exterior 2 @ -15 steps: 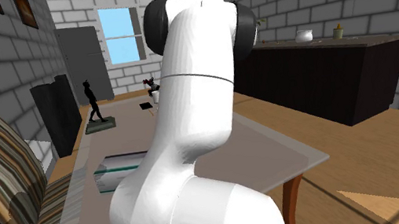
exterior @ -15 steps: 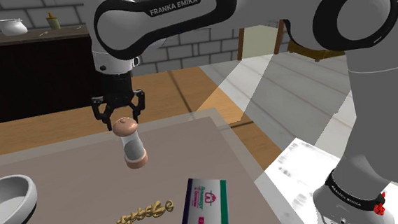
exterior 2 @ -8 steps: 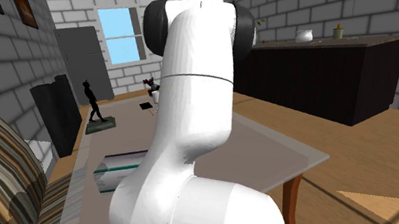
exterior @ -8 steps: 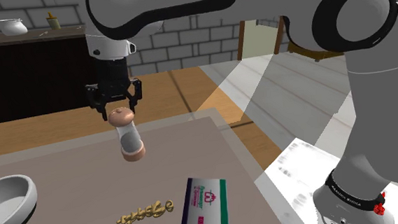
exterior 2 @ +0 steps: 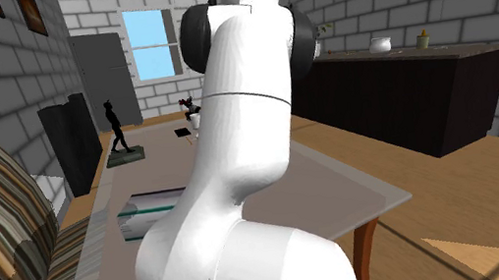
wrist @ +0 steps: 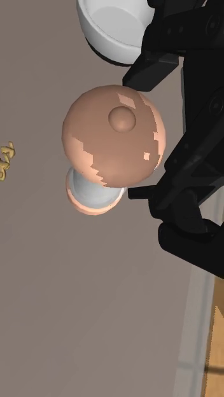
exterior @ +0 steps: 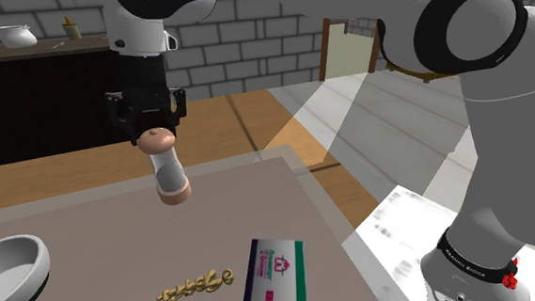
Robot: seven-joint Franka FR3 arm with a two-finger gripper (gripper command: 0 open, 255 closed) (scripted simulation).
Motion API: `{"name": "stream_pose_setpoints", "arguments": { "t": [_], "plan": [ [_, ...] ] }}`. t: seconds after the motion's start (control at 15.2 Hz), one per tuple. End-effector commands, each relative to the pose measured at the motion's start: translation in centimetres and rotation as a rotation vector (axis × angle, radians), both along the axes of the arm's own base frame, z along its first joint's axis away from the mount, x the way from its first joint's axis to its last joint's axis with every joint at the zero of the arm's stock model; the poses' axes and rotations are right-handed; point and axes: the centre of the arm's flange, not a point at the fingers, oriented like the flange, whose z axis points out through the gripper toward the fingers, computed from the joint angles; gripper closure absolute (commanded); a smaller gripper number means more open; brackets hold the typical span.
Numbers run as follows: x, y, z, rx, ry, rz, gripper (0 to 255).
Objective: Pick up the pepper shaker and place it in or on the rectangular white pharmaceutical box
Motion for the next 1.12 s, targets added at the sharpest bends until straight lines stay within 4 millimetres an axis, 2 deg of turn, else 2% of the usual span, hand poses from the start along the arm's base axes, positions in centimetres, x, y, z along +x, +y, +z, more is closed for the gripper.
{"name": "stream_pose_setpoints", "arguments": {
  "t": [0.0,1.06],
  "plan": [
    [-1.4,-0.1,0.7,0.0,0.0,0.0,255],
    [-22.1,-0.4,4.9,0.0,0.0,0.0,255]
  ]
}}
